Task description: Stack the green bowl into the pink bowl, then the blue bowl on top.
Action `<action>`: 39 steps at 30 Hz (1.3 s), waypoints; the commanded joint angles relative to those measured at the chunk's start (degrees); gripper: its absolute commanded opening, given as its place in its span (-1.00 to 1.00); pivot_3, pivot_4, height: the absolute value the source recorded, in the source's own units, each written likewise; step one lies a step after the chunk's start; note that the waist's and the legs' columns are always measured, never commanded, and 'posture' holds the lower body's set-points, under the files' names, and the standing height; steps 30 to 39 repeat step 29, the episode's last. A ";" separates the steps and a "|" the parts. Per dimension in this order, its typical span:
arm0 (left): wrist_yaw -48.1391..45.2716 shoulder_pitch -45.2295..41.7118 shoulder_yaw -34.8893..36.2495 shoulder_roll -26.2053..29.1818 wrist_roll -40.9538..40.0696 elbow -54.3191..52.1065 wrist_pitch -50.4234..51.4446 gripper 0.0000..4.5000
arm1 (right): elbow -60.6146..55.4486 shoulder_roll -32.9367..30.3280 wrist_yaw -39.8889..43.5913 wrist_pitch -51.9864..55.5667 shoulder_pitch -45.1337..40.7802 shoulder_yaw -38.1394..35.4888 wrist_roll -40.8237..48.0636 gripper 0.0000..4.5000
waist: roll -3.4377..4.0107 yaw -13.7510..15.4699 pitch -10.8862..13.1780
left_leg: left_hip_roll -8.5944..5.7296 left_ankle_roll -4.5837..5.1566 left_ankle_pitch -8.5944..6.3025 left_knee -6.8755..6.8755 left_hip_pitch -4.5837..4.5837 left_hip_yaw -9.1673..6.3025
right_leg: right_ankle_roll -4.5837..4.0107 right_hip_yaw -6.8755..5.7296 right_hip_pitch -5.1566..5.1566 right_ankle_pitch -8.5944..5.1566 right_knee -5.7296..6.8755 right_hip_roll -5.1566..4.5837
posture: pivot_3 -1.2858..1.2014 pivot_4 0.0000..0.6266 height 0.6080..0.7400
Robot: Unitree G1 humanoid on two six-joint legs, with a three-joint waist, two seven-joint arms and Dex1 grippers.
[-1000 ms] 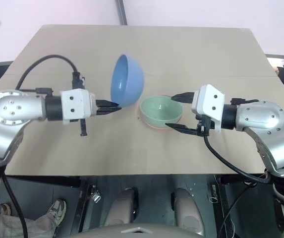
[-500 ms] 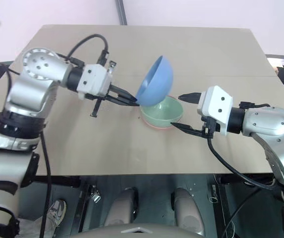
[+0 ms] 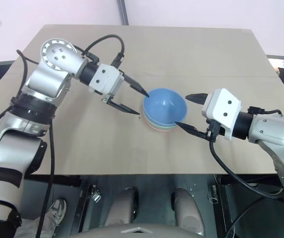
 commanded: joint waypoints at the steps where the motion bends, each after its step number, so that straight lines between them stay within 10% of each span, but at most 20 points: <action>1: 1.86 -0.84 6.45 0.24 -2.37 -1.40 4.27 0.19 | -2.46 -0.60 -0.91 0.22 0.52 -2.37 1.06 0.71 | 0.00 -0.21 0.00 | 0.00 0.00 0.00 0.00 -0.01 -0.01 | 0.00 0.00 0.00 0.00 0.00 0.01 | 0.03 -0.52 1.00; 6: 13.76 8.41 19.11 3.26 -9.48 -10.47 20.70 0.19 | -1.92 0.36 -2.15 1.73 1.05 -1.85 2.93 0.71 | 0.10 -0.78 -0.05 | 0.02 0.00 0.00 -0.02 0.03 0.00 | 0.00 0.04 -0.01 0.00 0.03 0.01 | 0.03 -0.52 1.00; 15: 24.07 55.17 48.94 12.55 -18.54 -37.12 37.96 0.22 | 1.23 -0.74 -1.04 8.46 7.69 -9.05 10.78 0.99 | 0.05 -0.49 -0.05 | 0.04 0.00 -0.01 -0.04 0.03 0.03 | 0.00 0.01 0.03 0.00 0.00 -0.05 | 0.03 -0.52 1.00; 19: 22.43 72.65 60.31 11.65 -21.19 -44.23 41.70 0.74 | 1.44 -2.58 -0.14 8.66 11.90 -12.88 11.38 1.00 | -0.03 0.61 -0.10 | 0.03 0.01 -0.01 -0.02 0.10 -0.02 | -0.01 -0.11 0.09 -0.02 0.00 -0.07 | 0.03 -0.52 1.00; 39: 24.79 77.42 59.96 10.50 -20.84 -45.40 38.58 0.96 | 2.73 -5.10 1.86 6.86 15.39 -14.83 11.05 1.00 | -0.14 1.08 -0.15 | 0.04 0.01 -0.02 -0.02 0.98 0.24 | 0.02 0.16 0.79 -0.30 -0.10 -0.09 | 0.03 -0.52 1.00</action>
